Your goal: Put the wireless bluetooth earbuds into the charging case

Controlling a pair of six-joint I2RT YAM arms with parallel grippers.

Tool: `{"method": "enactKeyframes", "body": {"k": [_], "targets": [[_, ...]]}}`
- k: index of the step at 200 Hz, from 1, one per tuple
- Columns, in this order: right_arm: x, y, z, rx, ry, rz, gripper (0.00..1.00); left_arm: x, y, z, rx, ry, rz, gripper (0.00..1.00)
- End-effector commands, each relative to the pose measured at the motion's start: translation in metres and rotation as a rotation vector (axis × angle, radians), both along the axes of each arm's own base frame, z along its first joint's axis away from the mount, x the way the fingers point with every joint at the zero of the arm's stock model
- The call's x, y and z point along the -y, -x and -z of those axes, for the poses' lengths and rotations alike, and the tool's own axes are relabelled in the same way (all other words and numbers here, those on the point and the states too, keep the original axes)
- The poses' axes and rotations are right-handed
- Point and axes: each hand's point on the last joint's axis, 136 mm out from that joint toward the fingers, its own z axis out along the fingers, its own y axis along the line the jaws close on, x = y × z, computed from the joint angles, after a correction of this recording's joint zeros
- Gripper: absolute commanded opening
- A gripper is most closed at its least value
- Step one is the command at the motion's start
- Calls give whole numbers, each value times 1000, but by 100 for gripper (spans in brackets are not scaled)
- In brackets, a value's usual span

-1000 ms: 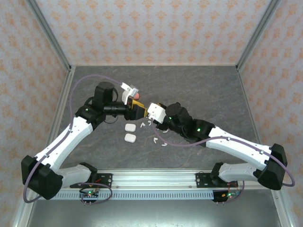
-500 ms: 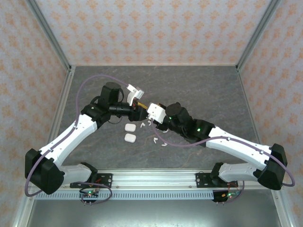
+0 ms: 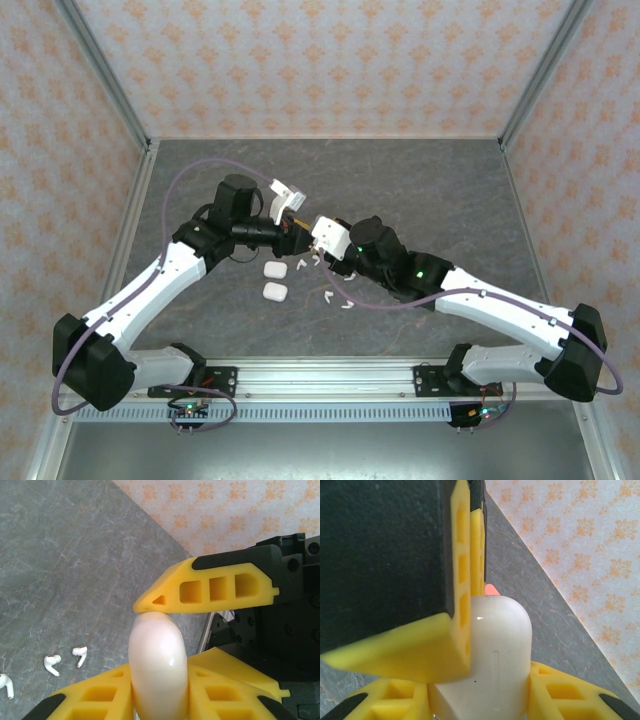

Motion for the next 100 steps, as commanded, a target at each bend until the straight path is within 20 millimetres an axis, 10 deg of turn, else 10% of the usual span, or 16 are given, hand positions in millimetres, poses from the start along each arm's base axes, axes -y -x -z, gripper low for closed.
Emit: {"method": "enactKeyframes", "body": {"k": [1, 43, 100], "targets": [[-7, 1, -15, 0, -53, -16, 38, 5, 4, -6, 19, 23, 28, 23], [4, -3, -11, -16, -58, 53, 48, 3, -1, -17, 77, 64, -16, 21], [29, 24, -15, -143, -206, 9, 99, -13, -8, -43, 315, 194, -162, 11]]}}
